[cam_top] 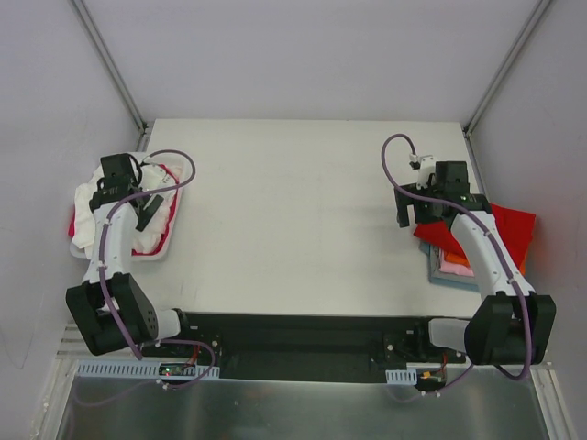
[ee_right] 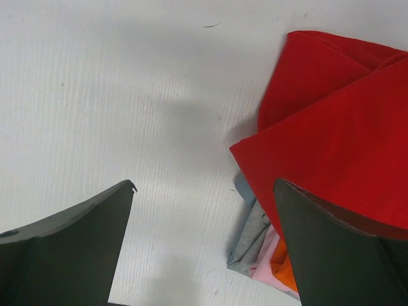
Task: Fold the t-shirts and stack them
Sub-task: Grab crumpled tshirt from bin with the left arm, then move the tshirt to the center of the board
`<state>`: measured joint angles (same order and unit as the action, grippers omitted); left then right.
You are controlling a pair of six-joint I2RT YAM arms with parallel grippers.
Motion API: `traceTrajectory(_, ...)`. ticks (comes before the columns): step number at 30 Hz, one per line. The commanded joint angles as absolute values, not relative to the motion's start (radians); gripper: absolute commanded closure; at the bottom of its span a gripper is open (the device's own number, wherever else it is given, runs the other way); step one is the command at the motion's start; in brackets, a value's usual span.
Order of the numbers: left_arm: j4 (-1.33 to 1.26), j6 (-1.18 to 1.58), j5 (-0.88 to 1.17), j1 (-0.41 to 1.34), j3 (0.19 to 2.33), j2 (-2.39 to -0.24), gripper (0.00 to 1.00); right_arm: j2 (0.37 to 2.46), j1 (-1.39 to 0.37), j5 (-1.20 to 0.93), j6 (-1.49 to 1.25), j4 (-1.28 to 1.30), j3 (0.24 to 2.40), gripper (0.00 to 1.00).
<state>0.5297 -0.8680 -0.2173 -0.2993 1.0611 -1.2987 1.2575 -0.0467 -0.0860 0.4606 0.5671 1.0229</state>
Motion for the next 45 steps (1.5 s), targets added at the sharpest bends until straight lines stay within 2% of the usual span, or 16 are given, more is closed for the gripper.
traceTrajectory(1,0.5,-0.899,-0.155,-0.333,1.071,-1.289,0.19,1.266,-0.051,-0.064,0.462,0.578,1.072,0.04)
traceTrajectory(5,0.489,-0.911,-0.138,-0.353,1.062,-1.328,0.25,1.269,-0.051,-0.061,0.462,0.58,1.072,0.04)
traceTrajectory(9,0.473,-0.914,-0.111,-0.374,1.048,-1.379,0.36,1.27,-0.051,-0.055,0.465,0.58,1.071,0.04)
traceTrajectory(16,0.469,-0.904,-0.095,-0.39,1.043,-1.451,0.74,1.276,-0.051,-0.057,0.469,0.58,1.071,0.04)
traceTrajectory(17,0.471,-0.9,-0.089,-0.388,1.043,-1.451,0.89,1.278,-0.051,-0.054,0.469,0.581,1.071,0.04)
traceTrajectory(18,0.471,-0.896,-0.086,-0.39,1.042,-1.444,1.0,1.281,-0.051,-0.055,0.469,0.58,1.072,0.04)
traceTrajectory(23,0.471,-0.859,-0.006,-0.387,1.068,-1.336,1.0,1.298,-0.051,-0.057,0.471,0.581,1.075,0.04)
traceTrajectory(33,0.472,-0.574,0.46,-0.374,1.328,-0.996,1.0,1.333,-0.051,-0.034,0.477,0.578,1.077,0.04)
traceTrajectory(34,0.471,-0.554,0.532,-0.373,1.353,-0.985,1.0,1.333,-0.051,-0.034,0.477,0.578,1.075,0.04)
traceTrajectory(45,0.472,-0.289,0.808,-0.37,1.802,-0.999,1.0,1.347,-0.051,-0.021,0.482,0.577,1.072,0.04)
